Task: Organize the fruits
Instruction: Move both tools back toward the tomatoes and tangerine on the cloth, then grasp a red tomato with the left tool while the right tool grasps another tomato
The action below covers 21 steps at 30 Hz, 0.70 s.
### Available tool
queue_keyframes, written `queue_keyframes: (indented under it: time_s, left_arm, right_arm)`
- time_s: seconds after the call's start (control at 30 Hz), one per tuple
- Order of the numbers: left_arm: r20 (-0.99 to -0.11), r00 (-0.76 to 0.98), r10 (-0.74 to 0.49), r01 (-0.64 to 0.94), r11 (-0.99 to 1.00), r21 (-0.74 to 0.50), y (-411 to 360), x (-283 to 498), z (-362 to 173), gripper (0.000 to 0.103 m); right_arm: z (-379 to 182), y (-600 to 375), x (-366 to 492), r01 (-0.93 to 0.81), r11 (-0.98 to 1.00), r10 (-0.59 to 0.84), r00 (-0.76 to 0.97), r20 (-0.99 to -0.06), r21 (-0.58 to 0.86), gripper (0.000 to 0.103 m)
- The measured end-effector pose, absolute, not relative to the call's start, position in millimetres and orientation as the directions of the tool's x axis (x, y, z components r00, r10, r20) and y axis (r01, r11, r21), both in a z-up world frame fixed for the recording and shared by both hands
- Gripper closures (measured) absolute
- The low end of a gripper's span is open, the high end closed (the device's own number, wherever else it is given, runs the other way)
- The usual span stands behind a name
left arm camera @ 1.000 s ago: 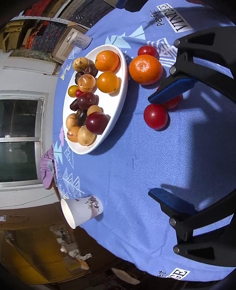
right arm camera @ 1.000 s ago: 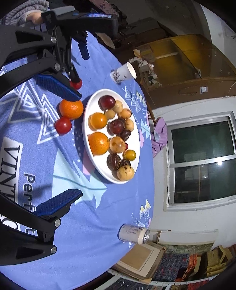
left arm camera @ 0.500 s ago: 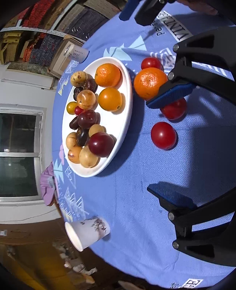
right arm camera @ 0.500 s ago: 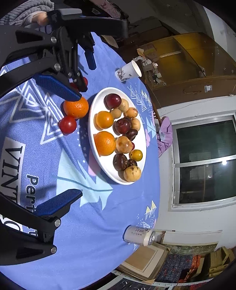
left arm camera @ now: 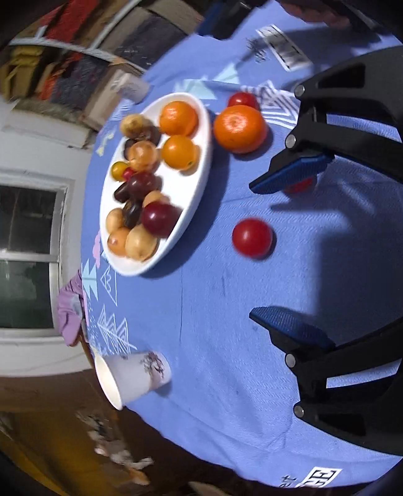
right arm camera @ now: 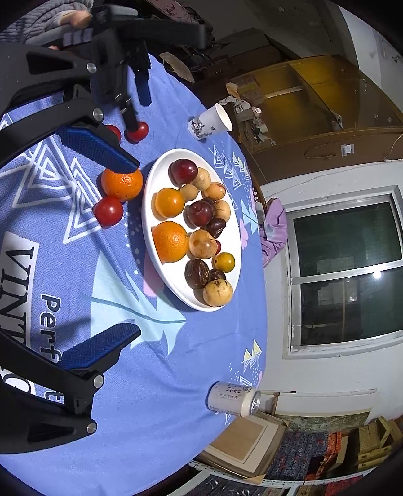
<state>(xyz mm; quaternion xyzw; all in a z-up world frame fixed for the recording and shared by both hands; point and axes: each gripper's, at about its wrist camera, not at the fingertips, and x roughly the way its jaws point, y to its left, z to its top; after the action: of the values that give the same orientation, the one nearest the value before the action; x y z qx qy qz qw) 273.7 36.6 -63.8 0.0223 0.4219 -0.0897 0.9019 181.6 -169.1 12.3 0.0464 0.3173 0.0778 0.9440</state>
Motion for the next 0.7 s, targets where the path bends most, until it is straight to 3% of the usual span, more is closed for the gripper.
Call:
queue_keyframes:
  time_s: [0.1, 0.2, 0.37, 0.7]
  left_arm:
    - [-0.747, 0.659, -0.085, 0.168, 0.985, 0.036, 28, 275, -67, 0.03]
    - [-0.752, 0.653, -0.087, 0.145, 0.989, 0.012, 34, 283, -70, 0.031]
    - [-0.774, 0.611, -0.166, 0.155, 0.984, -0.088, 50, 289, -73, 0.058]
    - [-0.768, 0.618, -0.171, 0.189, 0.98, -0.065, 40, 282, -75, 0.073]
  right_arm:
    - [12, -168, 182, -0.131, 0.98, 0.195, 0.78, -0.595, 0.15, 0.005]
    - [12, -167, 181, -0.139, 0.977, 0.209, 0.776, -0.595, 0.163, 0.005]
    - [10, -170, 182, -0.139, 0.971, 0.231, 0.76, -0.607, 0.195, 0.005]
    - [2, -163, 188, -0.146, 0.978, 0.206, 0.734, -0.647, 0.146, 0.005]
